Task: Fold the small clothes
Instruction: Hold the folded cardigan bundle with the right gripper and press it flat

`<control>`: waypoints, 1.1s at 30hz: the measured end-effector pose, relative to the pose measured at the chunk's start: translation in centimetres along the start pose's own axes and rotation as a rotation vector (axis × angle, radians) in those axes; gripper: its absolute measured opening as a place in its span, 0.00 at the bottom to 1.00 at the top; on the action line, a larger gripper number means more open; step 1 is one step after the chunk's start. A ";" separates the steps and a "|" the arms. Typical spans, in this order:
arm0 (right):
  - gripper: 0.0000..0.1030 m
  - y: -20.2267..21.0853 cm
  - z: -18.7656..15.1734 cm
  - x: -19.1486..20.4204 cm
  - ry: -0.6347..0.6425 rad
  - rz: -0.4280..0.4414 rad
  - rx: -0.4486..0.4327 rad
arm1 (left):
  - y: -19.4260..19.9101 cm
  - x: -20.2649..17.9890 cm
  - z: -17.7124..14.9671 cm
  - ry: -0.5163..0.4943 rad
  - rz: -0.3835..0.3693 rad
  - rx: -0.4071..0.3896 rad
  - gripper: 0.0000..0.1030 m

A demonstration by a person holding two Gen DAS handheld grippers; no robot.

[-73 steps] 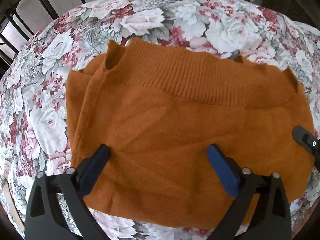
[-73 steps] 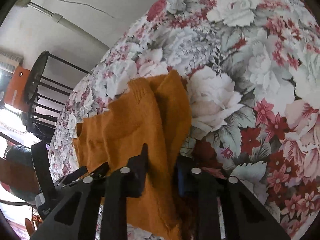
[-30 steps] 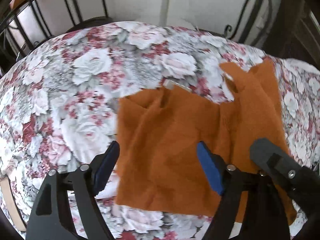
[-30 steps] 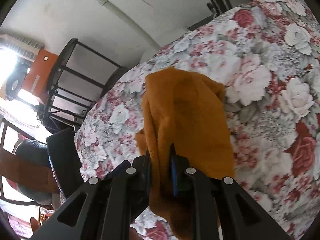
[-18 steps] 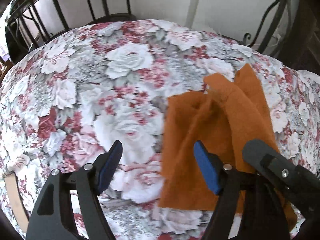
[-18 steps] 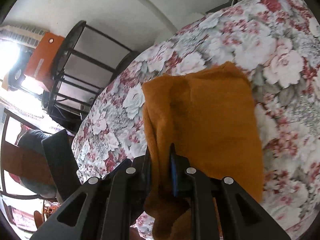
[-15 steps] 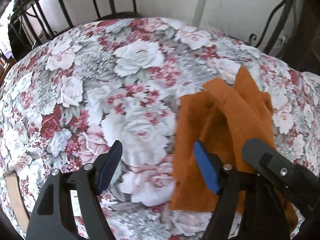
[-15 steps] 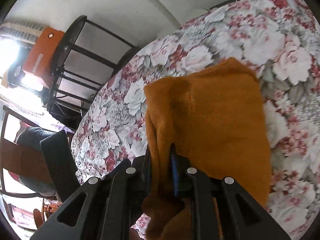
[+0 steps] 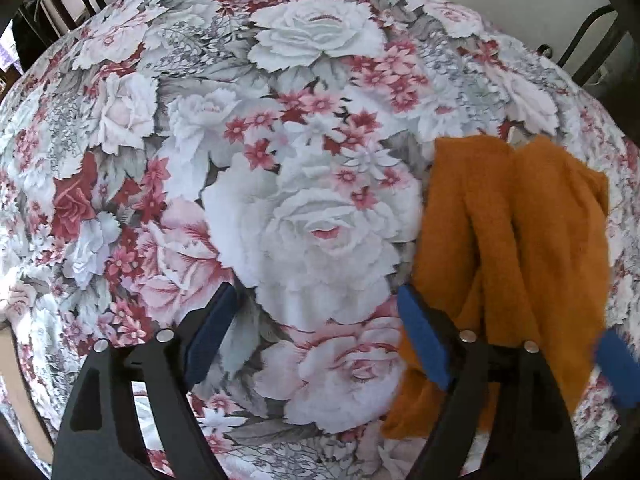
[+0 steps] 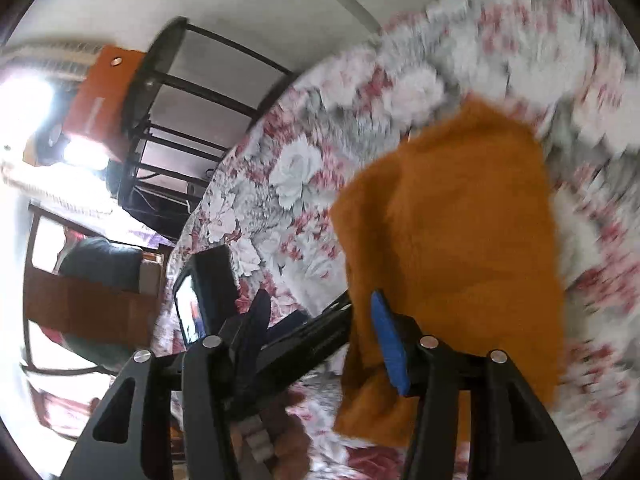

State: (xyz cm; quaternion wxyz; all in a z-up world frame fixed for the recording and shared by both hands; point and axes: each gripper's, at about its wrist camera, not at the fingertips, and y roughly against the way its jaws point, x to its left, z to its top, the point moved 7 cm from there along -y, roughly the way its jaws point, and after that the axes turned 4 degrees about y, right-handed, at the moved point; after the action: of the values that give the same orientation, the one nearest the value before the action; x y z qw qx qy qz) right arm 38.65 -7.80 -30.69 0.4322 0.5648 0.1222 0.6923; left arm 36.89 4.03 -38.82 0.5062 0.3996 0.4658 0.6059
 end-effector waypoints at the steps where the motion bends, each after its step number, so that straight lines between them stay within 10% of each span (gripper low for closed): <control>1: 0.42 0.7 0.0 -0.1 0.027 -0.028 -0.010 | -0.1 0.1 0.0 0.008 0.002 0.003 0.80; 10: 0.26 1.4 -4.1 -3.1 0.304 -0.301 0.099 | -0.5 -0.6 0.8 -0.063 0.085 -0.035 0.80; 15: 0.20 -0.6 -5.4 -2.8 0.269 -0.240 0.137 | 1.6 -2.5 2.7 -0.001 -0.062 -0.095 0.79; 33: 0.22 -2.6 -3.4 -4.4 0.072 -0.128 0.161 | 8.0 -4.0 2.2 -0.093 -0.043 -0.197 0.88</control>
State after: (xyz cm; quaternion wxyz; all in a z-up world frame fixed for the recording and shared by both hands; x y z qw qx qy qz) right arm 36.74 -8.44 -36.52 0.4241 0.5635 0.2285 0.6711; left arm 37.78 0.04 -30.59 0.5769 0.3656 0.3884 0.6186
